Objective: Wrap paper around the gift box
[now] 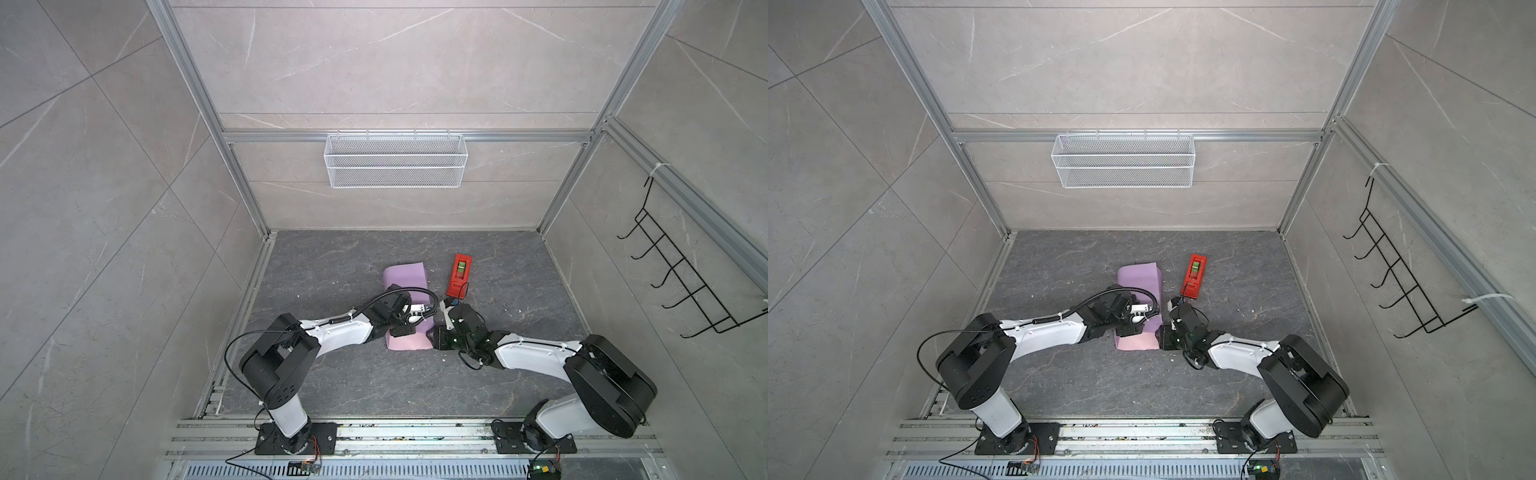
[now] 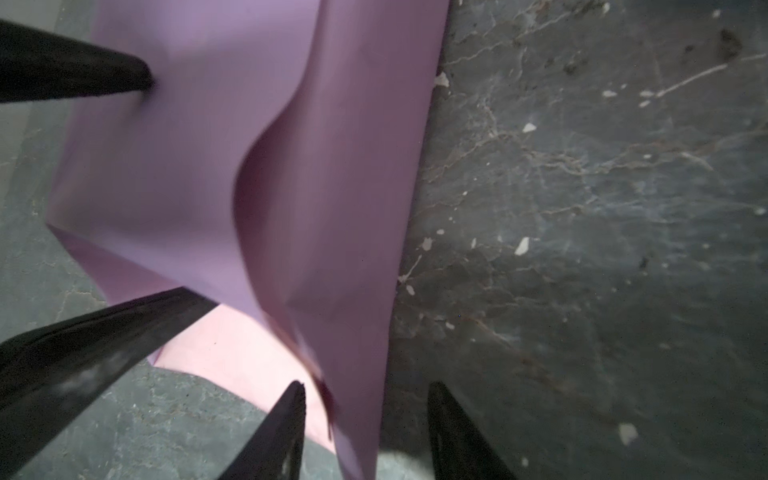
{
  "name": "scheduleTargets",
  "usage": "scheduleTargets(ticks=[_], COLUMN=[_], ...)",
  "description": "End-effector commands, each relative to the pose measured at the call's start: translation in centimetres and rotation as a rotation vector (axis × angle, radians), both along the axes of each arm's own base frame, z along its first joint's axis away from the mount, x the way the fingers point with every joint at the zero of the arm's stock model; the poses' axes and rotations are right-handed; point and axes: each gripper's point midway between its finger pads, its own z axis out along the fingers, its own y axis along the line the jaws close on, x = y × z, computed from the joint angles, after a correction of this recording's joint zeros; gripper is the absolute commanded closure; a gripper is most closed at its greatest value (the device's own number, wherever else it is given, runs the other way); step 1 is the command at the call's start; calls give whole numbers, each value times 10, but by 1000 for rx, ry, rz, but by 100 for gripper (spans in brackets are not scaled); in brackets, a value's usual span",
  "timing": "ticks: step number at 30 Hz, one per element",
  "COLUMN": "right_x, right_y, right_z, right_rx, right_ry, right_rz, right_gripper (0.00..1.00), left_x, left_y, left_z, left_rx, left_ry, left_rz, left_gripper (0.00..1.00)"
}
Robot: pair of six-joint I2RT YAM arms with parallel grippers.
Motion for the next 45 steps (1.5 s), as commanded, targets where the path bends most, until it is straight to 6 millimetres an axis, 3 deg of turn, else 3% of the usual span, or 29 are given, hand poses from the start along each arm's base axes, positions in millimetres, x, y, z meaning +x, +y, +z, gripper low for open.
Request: scheduleTargets(ticks=[1, 11, 19, 28, 39, 45], right_x=[17, 24, 23, 22, 19, 19], right_y=[5, 3, -1, -2, -3, -2], right_z=[7, -4, -13, -17, -19, -10], right_rx=[15, 22, 6, 6, 3, 13], right_ry=[-52, -42, -25, -17, -13, -31], right_rz=[-27, -90, -109, -111, -106, -93], right_gripper=[52, 61, 65, 66, 66, 64], left_x=[-9, -7, 5, 2, 11, 11], left_y=[2, -2, -6, -19, -18, -11], left_z=[-2, 22, 19, 49, 39, 15], left_rx=[3, -1, 35, -106, -121, -42], left_ry=[32, -2, -43, -24, 53, 81], left_rz=[-27, -61, -70, -93, -84, -81], left_gripper=[26, 21, 19, 19, 25, 27])
